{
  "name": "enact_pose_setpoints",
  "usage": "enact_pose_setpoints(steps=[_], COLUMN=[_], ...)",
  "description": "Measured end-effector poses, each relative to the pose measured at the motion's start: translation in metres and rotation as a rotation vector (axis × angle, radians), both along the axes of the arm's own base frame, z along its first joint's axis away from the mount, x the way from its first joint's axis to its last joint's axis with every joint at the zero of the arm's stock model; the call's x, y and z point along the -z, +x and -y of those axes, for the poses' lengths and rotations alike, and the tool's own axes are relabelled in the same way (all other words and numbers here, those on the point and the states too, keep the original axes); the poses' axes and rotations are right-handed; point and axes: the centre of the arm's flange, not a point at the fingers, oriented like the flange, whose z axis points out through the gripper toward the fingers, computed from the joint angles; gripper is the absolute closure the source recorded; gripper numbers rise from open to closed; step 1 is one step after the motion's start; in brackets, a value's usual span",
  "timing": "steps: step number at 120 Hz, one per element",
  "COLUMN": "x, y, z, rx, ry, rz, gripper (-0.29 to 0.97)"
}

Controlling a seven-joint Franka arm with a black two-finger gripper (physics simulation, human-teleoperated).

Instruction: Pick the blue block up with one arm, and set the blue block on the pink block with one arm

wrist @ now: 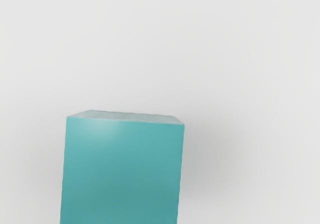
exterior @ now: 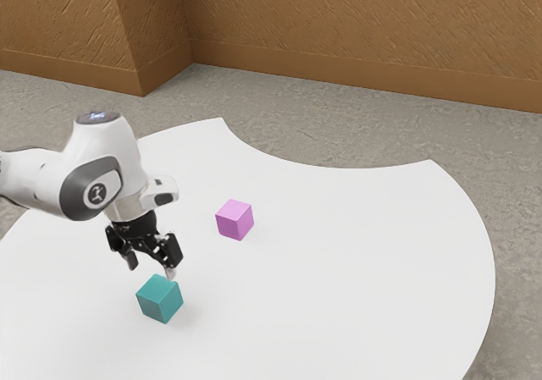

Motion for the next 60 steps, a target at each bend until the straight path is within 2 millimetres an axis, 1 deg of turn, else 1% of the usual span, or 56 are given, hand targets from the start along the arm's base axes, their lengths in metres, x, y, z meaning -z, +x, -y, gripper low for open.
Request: enact_pose_setpoints(steps=[24,43,60], x=[0.031,0.038,0.053], y=[-0.006,-0.003,0.000], z=[-0.003,-0.011,-0.014], rx=[0.034,0.038,0.048], ry=[0.006,0.008,0.012], rz=[0.004,0.025,0.022], gripper=[0.00,0.00,0.00])
